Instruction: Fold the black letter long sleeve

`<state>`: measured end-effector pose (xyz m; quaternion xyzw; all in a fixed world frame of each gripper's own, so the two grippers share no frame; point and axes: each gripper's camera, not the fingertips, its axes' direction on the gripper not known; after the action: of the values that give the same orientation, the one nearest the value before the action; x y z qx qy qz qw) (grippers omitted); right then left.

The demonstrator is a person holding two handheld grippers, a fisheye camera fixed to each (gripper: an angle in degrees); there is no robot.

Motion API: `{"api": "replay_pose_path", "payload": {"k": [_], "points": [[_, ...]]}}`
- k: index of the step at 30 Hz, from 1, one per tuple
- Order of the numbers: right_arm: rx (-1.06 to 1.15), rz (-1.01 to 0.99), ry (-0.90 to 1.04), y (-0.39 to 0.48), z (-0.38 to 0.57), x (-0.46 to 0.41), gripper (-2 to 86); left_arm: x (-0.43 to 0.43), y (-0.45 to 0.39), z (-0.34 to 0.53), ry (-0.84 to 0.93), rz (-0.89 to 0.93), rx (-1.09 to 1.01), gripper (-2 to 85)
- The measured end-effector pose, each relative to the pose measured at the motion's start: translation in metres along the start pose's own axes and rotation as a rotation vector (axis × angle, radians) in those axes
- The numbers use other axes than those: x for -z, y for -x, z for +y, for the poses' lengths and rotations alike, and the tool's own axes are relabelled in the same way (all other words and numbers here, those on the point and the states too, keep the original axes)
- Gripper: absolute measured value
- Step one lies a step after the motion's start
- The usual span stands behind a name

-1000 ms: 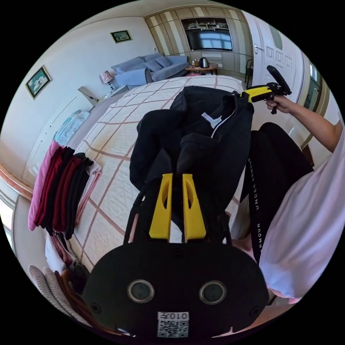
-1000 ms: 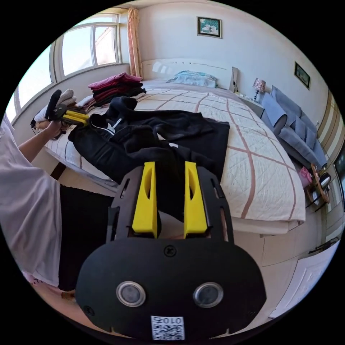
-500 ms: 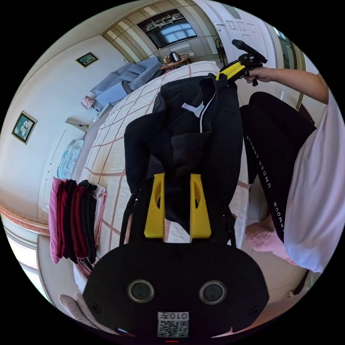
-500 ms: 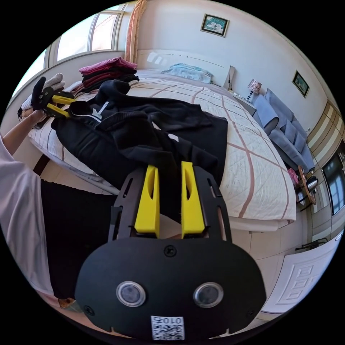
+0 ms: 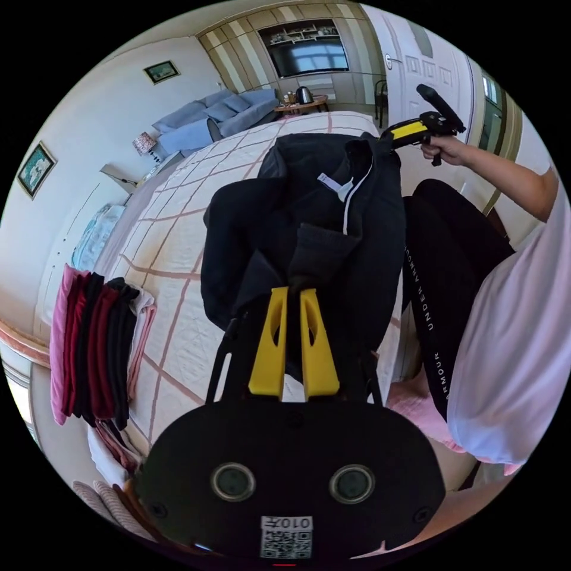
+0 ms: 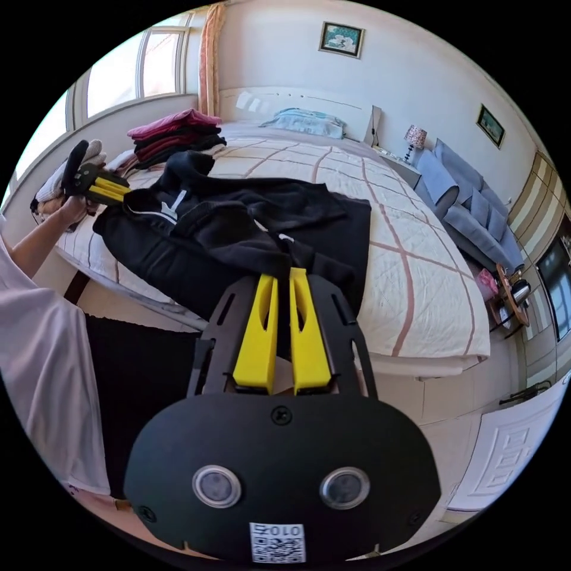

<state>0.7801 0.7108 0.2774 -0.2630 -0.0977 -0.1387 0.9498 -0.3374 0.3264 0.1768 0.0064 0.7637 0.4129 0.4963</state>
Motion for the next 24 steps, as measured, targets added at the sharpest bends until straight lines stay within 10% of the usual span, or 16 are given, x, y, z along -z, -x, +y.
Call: {"api": "replay_pose_path", "payload": {"k": [13, 24], "points": [[-0.169, -0.132, 0.072, -0.03, -0.036, 0.065, 5.0, -0.012, 0.042, -0.014, 0.005, 0.183, 0.175, 4.3], [-0.21, -0.179, 0.057, -0.029, -0.035, 0.081, 5.1, 0.01, 0.007, -0.026, 0.039, 0.083, -0.313, 10.8]]}}
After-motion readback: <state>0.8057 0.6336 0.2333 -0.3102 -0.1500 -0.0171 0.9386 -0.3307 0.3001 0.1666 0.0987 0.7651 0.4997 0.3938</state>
